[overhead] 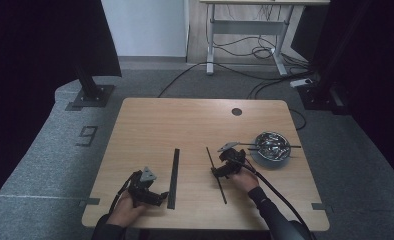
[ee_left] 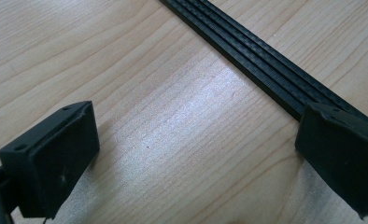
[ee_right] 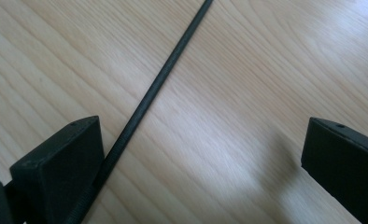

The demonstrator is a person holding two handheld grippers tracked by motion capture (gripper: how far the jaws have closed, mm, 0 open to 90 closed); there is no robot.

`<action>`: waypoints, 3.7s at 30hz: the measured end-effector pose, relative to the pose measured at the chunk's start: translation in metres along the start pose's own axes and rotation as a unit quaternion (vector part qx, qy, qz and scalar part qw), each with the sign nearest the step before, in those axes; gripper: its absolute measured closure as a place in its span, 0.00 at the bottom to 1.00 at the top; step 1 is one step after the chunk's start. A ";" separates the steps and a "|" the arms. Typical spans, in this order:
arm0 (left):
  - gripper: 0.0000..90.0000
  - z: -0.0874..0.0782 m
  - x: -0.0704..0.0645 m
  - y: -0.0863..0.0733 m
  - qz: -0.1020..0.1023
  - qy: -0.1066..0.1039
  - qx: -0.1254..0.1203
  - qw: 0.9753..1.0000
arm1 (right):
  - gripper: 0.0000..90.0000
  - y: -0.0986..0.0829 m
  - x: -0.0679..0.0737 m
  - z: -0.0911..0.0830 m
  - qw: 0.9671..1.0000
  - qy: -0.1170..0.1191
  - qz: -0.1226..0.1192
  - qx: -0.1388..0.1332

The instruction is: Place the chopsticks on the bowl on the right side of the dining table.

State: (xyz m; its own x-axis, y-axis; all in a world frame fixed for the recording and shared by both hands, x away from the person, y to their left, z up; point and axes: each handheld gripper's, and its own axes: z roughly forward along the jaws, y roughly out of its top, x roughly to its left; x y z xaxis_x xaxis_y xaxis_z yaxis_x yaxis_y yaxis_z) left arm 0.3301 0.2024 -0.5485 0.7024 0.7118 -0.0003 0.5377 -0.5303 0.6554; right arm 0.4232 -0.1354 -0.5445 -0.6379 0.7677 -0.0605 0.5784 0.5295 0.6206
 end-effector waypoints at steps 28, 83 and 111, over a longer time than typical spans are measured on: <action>0.00 0.000 0.000 0.000 0.000 0.000 0.000 1.000 | 0.82 -0.008 -0.006 -0.027 0.999 0.033 -0.015 0.039; 0.00 0.000 0.000 0.000 -0.001 0.000 -0.001 1.000 | 0.76 -0.034 -0.038 -0.066 0.967 0.047 -0.025 0.251; 0.00 0.000 0.000 0.000 0.001 0.001 0.001 1.000 | 0.95 -0.020 -0.043 -0.054 0.948 0.052 -0.013 0.313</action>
State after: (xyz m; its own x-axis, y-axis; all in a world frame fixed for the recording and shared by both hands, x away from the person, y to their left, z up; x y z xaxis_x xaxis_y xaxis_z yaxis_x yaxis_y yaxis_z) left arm 0.3300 0.2024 -0.5485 0.7027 0.7115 0.0017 0.5375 -0.5325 0.6539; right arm 0.4116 -0.1988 -0.5116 -0.6834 0.7295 0.0276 0.7300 0.6827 0.0324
